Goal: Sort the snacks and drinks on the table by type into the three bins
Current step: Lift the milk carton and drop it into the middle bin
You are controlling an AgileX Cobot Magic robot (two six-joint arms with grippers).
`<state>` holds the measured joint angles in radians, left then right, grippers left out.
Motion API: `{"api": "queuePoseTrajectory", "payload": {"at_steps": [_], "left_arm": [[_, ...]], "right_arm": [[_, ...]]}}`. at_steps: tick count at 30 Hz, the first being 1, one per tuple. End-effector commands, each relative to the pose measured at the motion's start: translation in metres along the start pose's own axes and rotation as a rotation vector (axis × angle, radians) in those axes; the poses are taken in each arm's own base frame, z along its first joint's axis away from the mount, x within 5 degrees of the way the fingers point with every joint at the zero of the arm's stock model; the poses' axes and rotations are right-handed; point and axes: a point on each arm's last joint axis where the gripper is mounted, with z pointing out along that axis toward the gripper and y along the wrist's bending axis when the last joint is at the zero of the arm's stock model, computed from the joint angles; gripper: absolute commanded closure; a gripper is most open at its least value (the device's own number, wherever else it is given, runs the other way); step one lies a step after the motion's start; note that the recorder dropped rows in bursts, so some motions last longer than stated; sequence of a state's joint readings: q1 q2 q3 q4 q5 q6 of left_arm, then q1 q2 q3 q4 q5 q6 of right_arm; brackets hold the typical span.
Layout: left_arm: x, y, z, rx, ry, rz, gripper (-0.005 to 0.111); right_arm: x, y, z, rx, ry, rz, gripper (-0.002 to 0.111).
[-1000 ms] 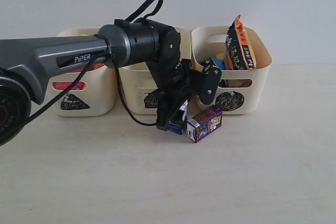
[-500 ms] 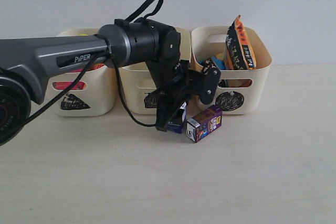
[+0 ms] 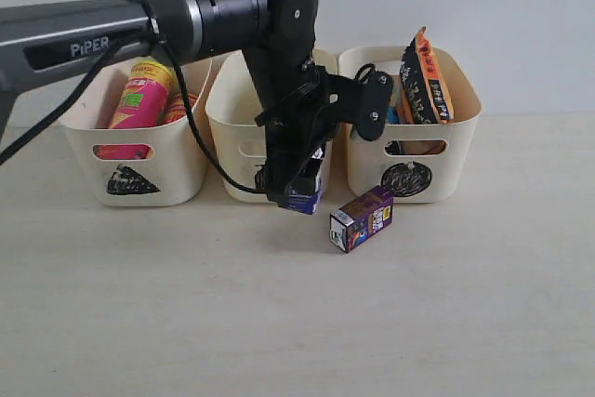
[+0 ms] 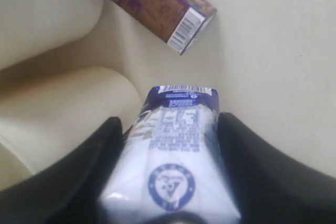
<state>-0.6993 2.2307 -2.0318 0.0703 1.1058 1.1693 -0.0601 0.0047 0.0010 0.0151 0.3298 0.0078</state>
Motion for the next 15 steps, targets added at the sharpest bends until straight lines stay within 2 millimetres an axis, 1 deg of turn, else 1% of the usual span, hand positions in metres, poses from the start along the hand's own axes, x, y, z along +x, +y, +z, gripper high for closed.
{"api": "queuePoseTrajectory", "payload": {"at_steps": [1, 4, 6, 8, 10, 11, 15], "left_arm": [[-0.017, -0.006, -0.038, -0.045, -0.034, 0.014, 0.102], [-0.019, -0.011, -0.058, -0.076, -0.021, 0.012, 0.102], [-0.016, -0.014, -0.069, -0.122, -0.002, 0.016, 0.102], [-0.012, -0.013, -0.077, -0.189, 0.016, -0.005, 0.102], [-0.003, -0.01, -0.091, -0.327, 0.049, -0.03, 0.102], [-0.002, -0.009, -0.095, -0.375, 0.045, -0.049, 0.102], [0.002, -0.002, -0.099, -0.469, 0.062, -0.083, 0.102]], "right_arm": [[-0.001, 0.0, 0.0, 0.001, -0.013, -0.004, 0.108], [-0.001, 0.0, 0.0, 0.001, -0.013, -0.004, 0.108], [-0.001, 0.0, 0.0, 0.001, -0.013, -0.004, 0.108], [-0.001, 0.0, 0.0, 0.001, -0.013, -0.004, 0.108], [-0.001, 0.0, 0.0, 0.001, -0.013, -0.004, 0.108], [-0.001, 0.0, 0.0, 0.001, -0.013, -0.004, 0.108], [-0.001, 0.0, 0.0, 0.001, -0.013, -0.004, 0.108]]}}
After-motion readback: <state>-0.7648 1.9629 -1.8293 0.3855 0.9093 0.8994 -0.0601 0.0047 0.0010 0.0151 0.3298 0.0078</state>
